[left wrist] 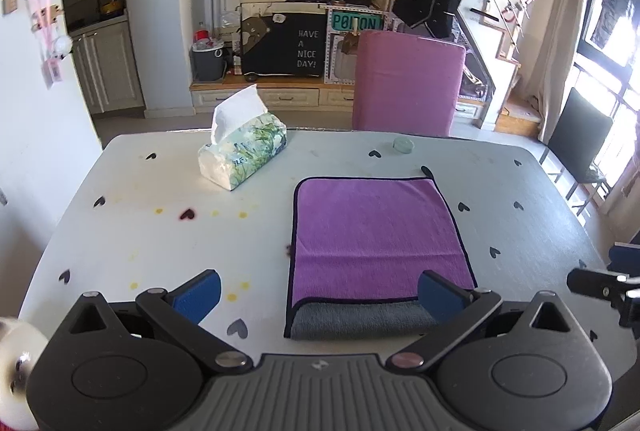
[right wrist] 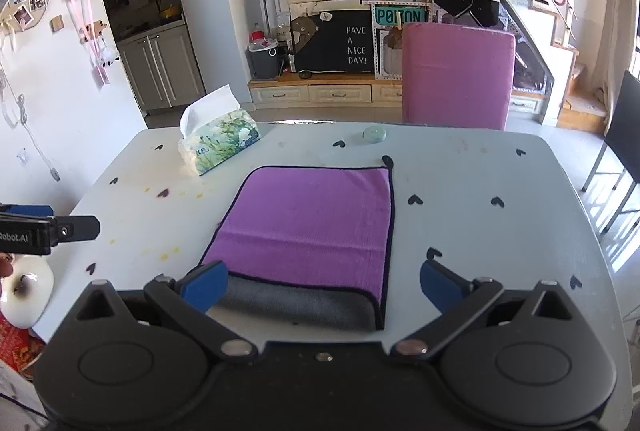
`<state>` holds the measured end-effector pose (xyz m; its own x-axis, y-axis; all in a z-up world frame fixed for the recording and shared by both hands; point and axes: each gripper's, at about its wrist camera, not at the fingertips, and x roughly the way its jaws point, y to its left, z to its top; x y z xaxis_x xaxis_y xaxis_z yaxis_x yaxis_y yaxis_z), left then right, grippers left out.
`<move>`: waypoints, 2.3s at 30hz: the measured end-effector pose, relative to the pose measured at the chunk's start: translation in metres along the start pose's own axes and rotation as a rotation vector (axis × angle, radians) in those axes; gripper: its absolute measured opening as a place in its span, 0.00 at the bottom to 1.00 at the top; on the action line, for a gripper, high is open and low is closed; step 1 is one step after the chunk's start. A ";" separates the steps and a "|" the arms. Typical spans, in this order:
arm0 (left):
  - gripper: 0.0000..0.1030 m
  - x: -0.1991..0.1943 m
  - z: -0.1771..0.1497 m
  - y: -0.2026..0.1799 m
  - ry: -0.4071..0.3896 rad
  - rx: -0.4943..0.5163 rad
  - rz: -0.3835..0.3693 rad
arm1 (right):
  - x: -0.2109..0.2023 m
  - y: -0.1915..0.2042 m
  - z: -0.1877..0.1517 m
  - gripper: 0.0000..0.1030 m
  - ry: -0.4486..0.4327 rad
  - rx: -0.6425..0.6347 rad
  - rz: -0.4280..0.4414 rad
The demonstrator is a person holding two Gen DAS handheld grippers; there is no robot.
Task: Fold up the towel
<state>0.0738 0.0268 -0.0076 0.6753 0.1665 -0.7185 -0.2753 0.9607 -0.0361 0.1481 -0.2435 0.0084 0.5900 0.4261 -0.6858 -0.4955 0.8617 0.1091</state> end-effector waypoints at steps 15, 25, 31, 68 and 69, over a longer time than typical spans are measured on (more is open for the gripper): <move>1.00 0.064 0.014 0.006 0.007 0.016 0.026 | 0.071 -0.024 0.013 1.00 0.017 0.046 0.023; 1.00 0.113 0.020 0.006 0.047 0.061 0.041 | 0.124 -0.029 0.011 1.00 0.097 0.044 0.022; 1.00 0.143 0.014 0.008 0.119 0.054 0.062 | 0.151 -0.035 0.004 1.00 0.106 0.041 -0.015; 0.54 0.234 -0.020 0.016 0.480 0.026 -0.023 | 0.239 -0.053 -0.026 0.43 0.520 0.018 0.022; 0.52 0.235 -0.021 0.016 0.487 0.032 -0.024 | 0.239 -0.054 -0.027 0.39 0.524 0.019 0.024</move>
<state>0.2134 0.0761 -0.1916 0.2808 0.0286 -0.9593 -0.2375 0.9705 -0.0406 0.2985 -0.1954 -0.1807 0.1781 0.2549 -0.9504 -0.4908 0.8602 0.1387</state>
